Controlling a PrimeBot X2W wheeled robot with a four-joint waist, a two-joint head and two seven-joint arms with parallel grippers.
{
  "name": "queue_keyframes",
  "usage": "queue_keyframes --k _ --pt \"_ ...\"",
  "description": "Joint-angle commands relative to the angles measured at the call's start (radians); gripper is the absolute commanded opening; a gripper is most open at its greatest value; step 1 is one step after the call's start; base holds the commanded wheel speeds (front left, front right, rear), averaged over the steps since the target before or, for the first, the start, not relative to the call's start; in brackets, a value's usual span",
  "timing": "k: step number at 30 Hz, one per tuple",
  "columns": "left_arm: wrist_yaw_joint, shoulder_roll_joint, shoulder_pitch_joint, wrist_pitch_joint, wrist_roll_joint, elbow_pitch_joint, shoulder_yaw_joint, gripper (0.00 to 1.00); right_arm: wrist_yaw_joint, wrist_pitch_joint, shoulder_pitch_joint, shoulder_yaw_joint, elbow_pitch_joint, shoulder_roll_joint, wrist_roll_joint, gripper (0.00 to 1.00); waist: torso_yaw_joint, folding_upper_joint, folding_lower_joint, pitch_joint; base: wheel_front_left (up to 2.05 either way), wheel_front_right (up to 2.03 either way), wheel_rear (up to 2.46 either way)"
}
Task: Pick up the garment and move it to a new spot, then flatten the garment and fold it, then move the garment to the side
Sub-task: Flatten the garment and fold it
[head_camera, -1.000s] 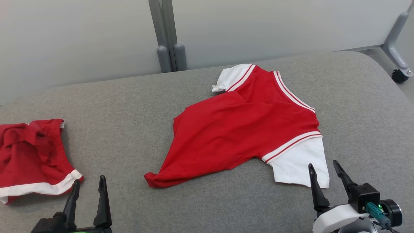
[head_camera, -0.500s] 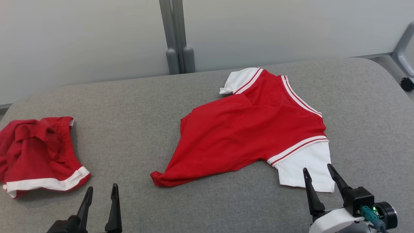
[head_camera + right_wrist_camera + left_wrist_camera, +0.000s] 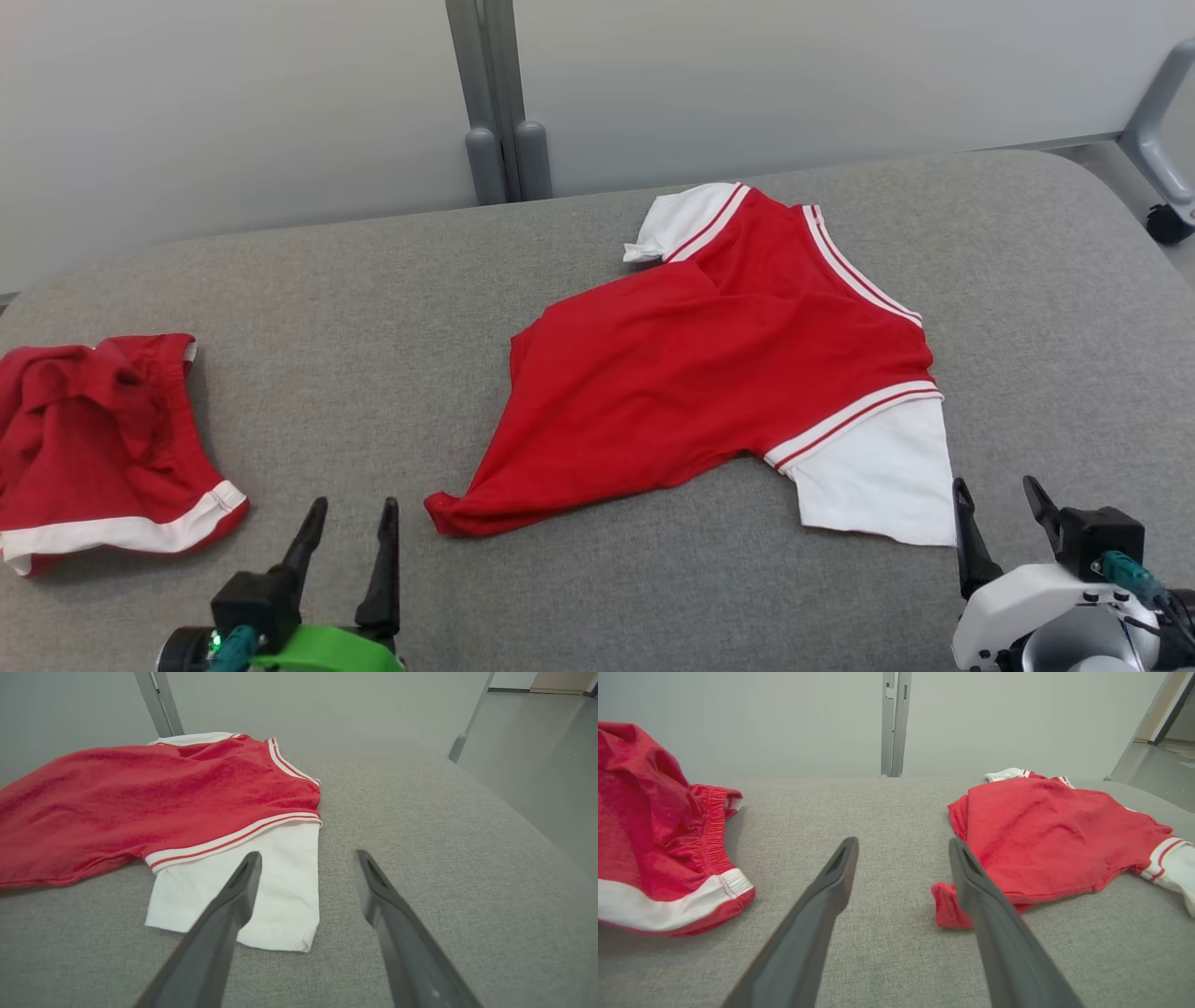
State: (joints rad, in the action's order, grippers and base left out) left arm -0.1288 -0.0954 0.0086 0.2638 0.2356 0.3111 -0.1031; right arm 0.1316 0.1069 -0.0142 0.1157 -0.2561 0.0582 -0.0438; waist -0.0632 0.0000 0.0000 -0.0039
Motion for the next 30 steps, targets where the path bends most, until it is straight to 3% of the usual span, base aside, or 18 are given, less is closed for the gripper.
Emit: queue_keyframes --k 1,7,13,23,30 --pt "-0.002 -0.007 -0.033 -0.012 -0.011 0.020 -0.018 1.00 -0.002 -0.025 0.011 0.014 0.001 -0.003 0.001 1.00 -0.001 0.0000 0.0000 0.001 0.00 0.00 0.00" --pt "-0.002 -0.007 -0.146 -0.120 -0.024 0.125 -0.114 1.00 -0.002 -0.145 0.046 0.052 -0.033 -0.006 0.008 1.00 -0.005 0.0000 0.0000 0.019 0.00 0.00 0.00" --pt "0.009 -0.008 -0.231 -0.236 -0.056 0.212 -0.158 1.00 -0.002 -0.186 0.113 0.067 -0.100 -0.007 0.017 1.00 -0.012 0.0000 0.0000 0.059 0.00 0.00 0.00" --pt "0.050 -0.029 -0.270 -0.307 -0.091 0.289 -0.181 1.00 -0.002 -0.218 0.175 0.042 -0.213 -0.007 0.039 1.00 -0.011 0.0000 0.0000 0.103 0.00 0.00 0.00" --pt "0.045 -0.035 -0.276 -0.302 -0.086 0.286 -0.197 1.00 -0.002 -0.229 0.182 0.014 -0.228 -0.006 0.034 1.00 -0.007 0.0000 0.0000 0.114 0.00 0.00 0.00"
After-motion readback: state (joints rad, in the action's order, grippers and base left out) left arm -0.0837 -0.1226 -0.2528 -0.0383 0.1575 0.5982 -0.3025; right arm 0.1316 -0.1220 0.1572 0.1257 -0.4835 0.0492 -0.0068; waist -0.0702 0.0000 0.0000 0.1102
